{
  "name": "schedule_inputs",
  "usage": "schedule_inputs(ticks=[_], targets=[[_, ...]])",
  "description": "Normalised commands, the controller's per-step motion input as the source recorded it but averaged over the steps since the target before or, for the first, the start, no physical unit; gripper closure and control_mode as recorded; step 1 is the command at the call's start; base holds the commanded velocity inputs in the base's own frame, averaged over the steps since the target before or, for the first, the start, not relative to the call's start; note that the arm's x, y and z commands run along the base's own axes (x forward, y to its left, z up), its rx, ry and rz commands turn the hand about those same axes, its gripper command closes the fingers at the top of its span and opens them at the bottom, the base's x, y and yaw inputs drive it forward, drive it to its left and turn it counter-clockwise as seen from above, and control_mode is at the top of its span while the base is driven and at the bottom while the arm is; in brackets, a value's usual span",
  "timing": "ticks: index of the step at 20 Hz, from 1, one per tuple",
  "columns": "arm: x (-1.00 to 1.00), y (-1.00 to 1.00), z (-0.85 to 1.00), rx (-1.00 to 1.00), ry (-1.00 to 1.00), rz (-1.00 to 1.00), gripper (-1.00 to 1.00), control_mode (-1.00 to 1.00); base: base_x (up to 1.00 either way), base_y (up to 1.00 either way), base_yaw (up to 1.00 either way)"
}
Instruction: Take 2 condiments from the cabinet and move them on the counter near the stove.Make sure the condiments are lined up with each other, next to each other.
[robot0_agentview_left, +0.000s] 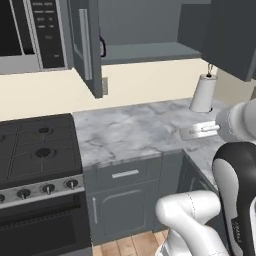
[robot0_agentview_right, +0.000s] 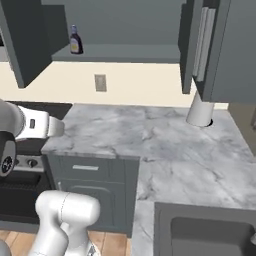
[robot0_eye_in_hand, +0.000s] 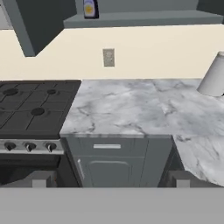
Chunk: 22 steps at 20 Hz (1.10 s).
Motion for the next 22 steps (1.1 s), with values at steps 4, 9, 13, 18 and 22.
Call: schedule_inputs(ticks=[4, 9, 13, 18, 22], targets=[[0.00, 0.00, 0.00, 0.00, 0.00, 0.00, -1.00, 1.00, 0.55, 0.00, 0.23], [0.00, 0.00, 0.00, 0.00, 0.00, 0.00, -1.00, 1.00, 0.53, -0.06, 0.23], [0.00, 0.00, 0.00, 0.00, 0.00, 0.00, -1.00, 1.00, 0.50, -0.28, 0.16], [0.00, 0.00, 0.00, 0.00, 0.00, 0.00, -1.00, 1.00, 0.47, -0.31, 0.13], [0.00, 0.00, 0.00, 0.00, 0.00, 0.00, -1.00, 1.00, 0.54, -0.39, 0.12]])
